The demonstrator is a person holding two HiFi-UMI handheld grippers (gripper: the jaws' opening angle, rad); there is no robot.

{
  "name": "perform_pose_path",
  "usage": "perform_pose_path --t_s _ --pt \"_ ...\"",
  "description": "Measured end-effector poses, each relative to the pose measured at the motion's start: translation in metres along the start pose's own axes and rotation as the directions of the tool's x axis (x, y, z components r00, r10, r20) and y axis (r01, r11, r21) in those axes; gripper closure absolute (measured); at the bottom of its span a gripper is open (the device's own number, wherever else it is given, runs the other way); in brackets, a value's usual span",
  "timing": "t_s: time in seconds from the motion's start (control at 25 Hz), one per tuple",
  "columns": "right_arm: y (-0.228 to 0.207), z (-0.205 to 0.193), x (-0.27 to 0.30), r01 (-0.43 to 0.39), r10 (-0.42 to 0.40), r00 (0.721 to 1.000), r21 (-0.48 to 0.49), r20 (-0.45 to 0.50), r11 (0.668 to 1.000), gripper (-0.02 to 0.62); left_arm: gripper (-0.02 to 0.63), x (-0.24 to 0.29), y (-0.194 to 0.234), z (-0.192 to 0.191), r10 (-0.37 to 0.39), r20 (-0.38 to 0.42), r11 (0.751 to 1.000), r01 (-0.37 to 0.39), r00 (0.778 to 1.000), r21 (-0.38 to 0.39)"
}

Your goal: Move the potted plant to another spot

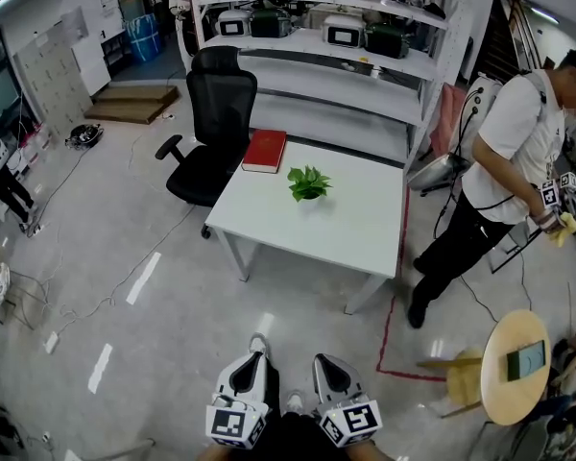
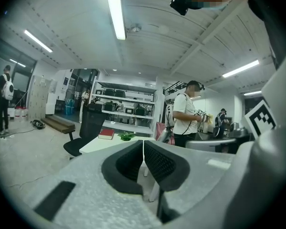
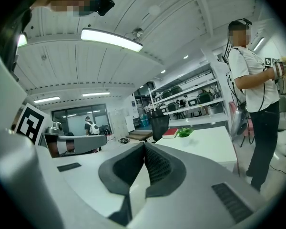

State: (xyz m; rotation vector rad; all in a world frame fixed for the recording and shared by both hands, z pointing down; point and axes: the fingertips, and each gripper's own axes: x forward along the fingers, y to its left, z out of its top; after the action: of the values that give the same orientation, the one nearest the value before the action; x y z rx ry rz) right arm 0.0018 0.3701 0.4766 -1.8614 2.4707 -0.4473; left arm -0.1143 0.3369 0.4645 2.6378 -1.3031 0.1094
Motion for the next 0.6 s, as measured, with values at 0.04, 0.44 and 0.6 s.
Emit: perform_pose_path --t_s 0.04,0.44,0.6 --pt "-0.003 0.000 0.007 0.000 0.000 1.000 -0.001 0.001 1.000 0.583 0.584 0.007 0.003 -0.001 -0.002 -0.001 1.000 0.002 1.000 -0.001" --pt "-0.035 0.022 0.099 0.032 -0.032 0.999 0.001 -0.004 0.999 0.583 0.584 0.100 0.055 0.022 -0.053 -0.006 0.999 0.053 0.999 0.007" --pt "-0.052 0.035 0.143 0.070 -0.070 0.998 0.002 -0.007 0.998 0.583 0.584 0.143 0.082 0.036 -0.085 -0.012 0.996 0.085 0.996 0.000"
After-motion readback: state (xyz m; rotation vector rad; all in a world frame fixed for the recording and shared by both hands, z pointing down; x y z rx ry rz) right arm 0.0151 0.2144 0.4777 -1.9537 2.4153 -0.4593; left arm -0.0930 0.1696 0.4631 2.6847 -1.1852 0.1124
